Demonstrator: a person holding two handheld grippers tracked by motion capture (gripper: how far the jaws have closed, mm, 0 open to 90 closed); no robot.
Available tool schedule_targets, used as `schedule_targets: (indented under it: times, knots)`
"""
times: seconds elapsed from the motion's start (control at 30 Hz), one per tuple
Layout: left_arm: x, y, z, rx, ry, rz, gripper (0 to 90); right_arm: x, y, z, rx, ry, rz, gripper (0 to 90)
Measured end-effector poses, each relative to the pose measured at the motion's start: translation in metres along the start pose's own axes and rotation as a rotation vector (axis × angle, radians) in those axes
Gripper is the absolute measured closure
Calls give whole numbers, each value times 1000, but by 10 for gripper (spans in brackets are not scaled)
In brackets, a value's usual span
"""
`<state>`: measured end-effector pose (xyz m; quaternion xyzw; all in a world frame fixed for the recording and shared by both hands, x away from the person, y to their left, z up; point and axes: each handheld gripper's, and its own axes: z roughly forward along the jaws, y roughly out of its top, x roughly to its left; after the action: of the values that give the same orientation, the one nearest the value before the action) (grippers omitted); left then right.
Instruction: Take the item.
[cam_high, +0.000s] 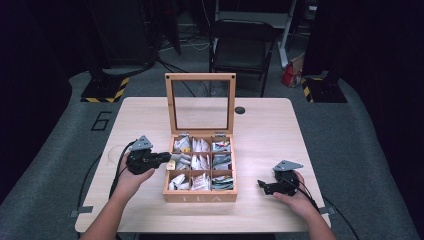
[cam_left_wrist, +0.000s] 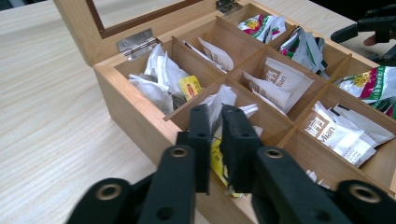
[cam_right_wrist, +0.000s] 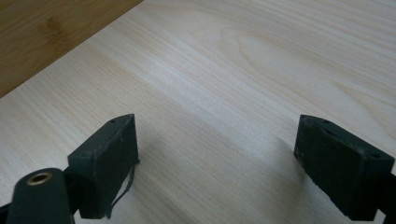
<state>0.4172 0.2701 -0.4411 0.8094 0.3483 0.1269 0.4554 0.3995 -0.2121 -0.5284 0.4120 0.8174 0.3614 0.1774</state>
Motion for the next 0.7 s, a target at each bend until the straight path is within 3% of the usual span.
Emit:
schedule_targets:
  times: [0.07, 0.37, 0.7]
  knots:
    - [-1, 3, 0, -8, -4, 6, 885, 0, 0, 0, 0, 0, -1, 129]
    - [-9, 18, 0, -4, -2, 37, 894, 0, 0, 0, 0, -1, -1, 129]
    - [-11, 29, -14, -26, 11, 51, 894, 0, 0, 0, 0, 0, -1, 129]
